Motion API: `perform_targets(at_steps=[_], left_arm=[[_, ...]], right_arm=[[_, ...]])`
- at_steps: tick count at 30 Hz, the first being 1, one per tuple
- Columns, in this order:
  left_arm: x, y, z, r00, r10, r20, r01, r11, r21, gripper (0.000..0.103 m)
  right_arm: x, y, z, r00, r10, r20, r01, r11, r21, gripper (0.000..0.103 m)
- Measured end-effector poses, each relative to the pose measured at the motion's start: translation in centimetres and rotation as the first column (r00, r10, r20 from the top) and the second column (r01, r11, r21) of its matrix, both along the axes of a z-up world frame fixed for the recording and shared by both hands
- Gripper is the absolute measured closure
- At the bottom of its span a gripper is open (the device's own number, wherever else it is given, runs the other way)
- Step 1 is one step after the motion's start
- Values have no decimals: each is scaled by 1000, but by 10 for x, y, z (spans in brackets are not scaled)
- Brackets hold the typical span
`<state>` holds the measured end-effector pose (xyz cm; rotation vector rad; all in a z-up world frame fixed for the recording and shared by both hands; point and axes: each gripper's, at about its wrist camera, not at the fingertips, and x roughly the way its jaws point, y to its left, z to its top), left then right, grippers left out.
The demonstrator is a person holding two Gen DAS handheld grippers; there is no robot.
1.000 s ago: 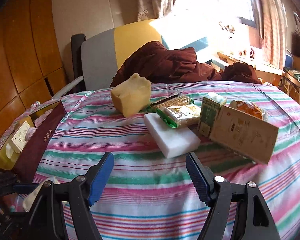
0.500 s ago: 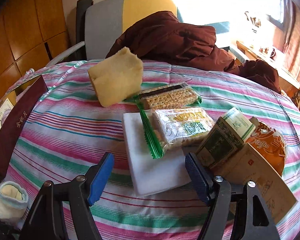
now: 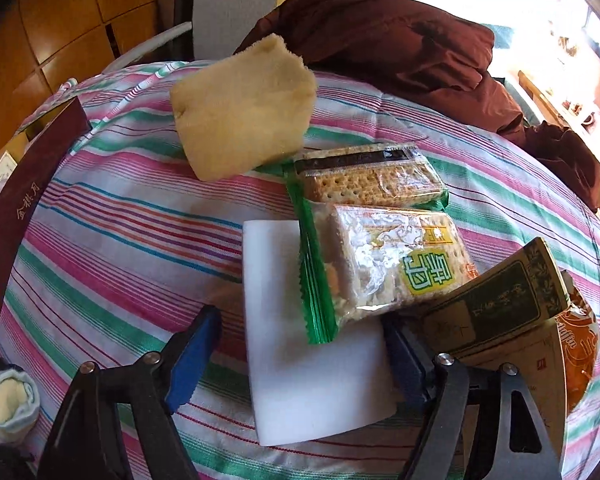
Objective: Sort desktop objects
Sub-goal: 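Grasp the white melamine sponge with the right tool while the left tool holds the sock, then carry the sock and white sponge over the gold tray and open both tools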
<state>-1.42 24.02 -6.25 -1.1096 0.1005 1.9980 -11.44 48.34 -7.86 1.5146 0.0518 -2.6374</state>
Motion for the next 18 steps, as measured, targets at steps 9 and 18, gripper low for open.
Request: perform_targets(at_steps=[9, 18], left_arm=[[-1, -4, 1, 1000, 12, 17, -13, 999, 32, 35], [1, -8, 0, 1000, 29, 12, -29, 998, 60, 36]], right_arm=[[20, -10, -2, 999, -44, -18, 44, 999, -27, 43], [62, -35, -2, 987, -120, -106, 119, 993, -18, 44]])
